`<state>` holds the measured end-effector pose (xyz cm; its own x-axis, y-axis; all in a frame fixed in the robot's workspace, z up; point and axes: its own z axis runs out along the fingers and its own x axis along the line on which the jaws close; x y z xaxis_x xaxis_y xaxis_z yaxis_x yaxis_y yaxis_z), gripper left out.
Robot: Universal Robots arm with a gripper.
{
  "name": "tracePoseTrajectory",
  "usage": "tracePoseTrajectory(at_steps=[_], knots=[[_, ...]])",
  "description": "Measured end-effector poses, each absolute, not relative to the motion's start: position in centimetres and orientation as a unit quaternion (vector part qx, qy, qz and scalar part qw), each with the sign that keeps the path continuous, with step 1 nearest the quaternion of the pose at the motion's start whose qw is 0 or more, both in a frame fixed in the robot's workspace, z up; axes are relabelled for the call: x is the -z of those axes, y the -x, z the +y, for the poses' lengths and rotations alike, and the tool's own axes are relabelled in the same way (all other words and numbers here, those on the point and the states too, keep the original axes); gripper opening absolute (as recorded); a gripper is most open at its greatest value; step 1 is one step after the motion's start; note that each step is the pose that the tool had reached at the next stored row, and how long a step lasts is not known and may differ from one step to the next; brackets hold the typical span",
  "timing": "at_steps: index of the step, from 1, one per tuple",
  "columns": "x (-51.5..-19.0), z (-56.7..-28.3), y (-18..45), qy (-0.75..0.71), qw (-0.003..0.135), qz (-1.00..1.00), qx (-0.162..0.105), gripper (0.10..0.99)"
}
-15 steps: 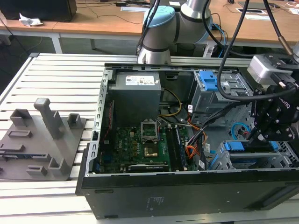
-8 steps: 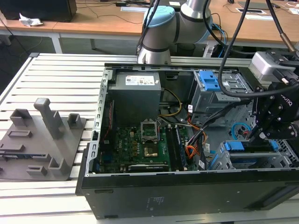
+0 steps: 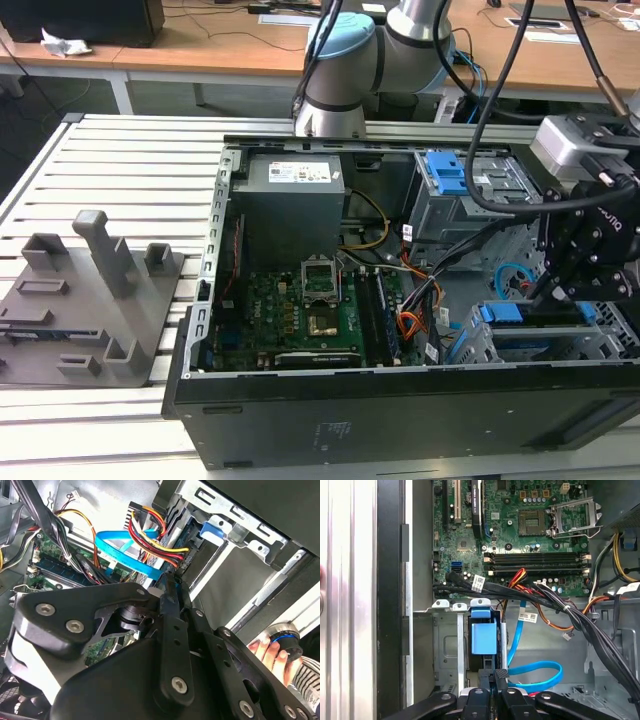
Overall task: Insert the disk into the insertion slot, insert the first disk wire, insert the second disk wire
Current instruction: 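Insert the second disk wire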
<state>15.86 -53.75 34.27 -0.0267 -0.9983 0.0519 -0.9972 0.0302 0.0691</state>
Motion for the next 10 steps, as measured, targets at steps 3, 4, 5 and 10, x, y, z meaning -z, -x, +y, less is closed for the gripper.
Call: tracePoseTrajectory(at_steps=[3,4,5,10], knots=[[-34.06,-53.74,-15.88,-0.696,0.043,-0.716,0.007,0.157],[-34.0,-53.74,-15.88,-0.696,0.043,-0.716,0.007,0.157],[-33.87,-53.74,-15.9,-0.697,0.043,-0.716,0.007,0.157],[-33.75,-53.74,-15.9,-0.697,0.043,-0.716,0.008,0.231]])
